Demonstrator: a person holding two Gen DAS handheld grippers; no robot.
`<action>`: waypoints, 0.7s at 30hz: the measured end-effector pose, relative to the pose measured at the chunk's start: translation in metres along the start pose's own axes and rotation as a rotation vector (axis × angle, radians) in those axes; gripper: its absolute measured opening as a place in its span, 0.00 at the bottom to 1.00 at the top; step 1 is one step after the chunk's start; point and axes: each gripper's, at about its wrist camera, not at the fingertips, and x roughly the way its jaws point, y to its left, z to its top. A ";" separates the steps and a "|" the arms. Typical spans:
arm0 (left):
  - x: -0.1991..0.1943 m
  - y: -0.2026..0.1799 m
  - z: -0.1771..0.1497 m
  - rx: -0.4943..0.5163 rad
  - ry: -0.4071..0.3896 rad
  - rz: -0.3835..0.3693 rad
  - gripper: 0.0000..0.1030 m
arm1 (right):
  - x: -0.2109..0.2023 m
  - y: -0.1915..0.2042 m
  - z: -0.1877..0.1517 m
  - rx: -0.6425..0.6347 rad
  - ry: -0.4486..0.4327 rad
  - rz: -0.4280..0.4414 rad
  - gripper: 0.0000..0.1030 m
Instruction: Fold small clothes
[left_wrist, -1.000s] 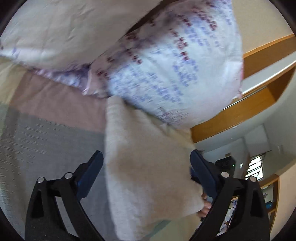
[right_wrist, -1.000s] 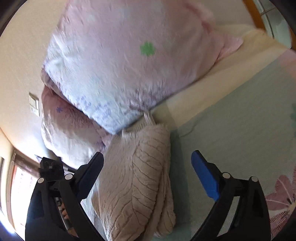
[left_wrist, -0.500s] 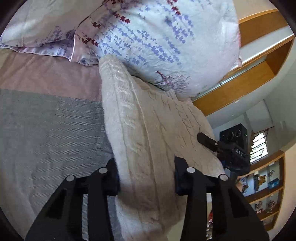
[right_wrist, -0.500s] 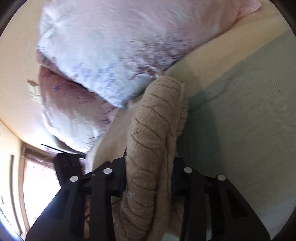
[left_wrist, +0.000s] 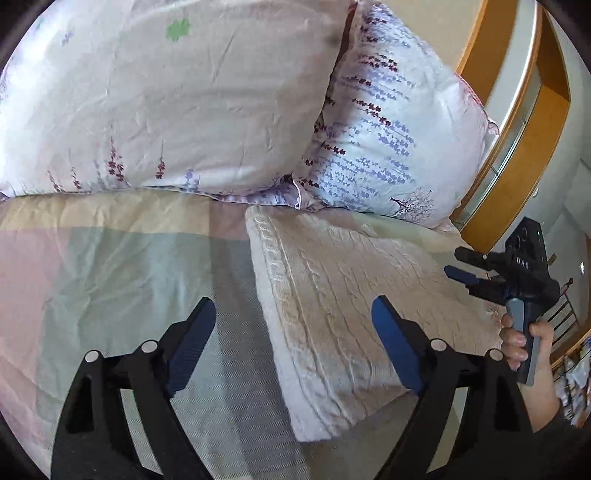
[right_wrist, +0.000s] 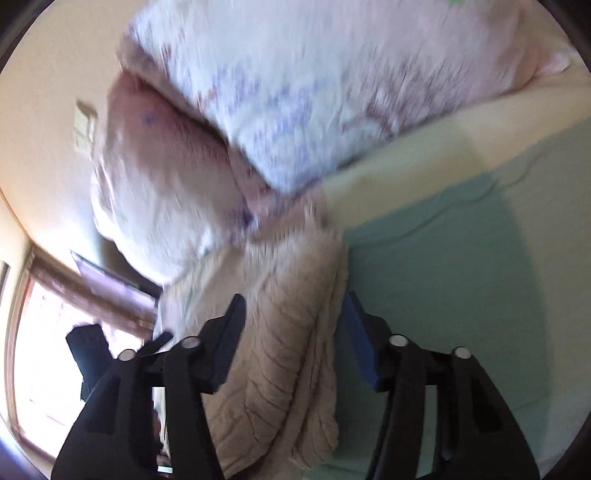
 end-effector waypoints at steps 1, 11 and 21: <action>-0.006 -0.001 -0.006 0.006 -0.005 0.008 0.85 | 0.005 0.001 0.001 0.008 0.027 0.002 0.61; -0.011 -0.031 -0.059 0.083 0.003 0.104 0.98 | 0.073 -0.020 0.039 0.084 0.054 -0.127 0.10; -0.010 -0.034 -0.085 0.020 0.092 0.047 0.98 | -0.036 0.051 -0.044 -0.185 0.064 0.154 0.67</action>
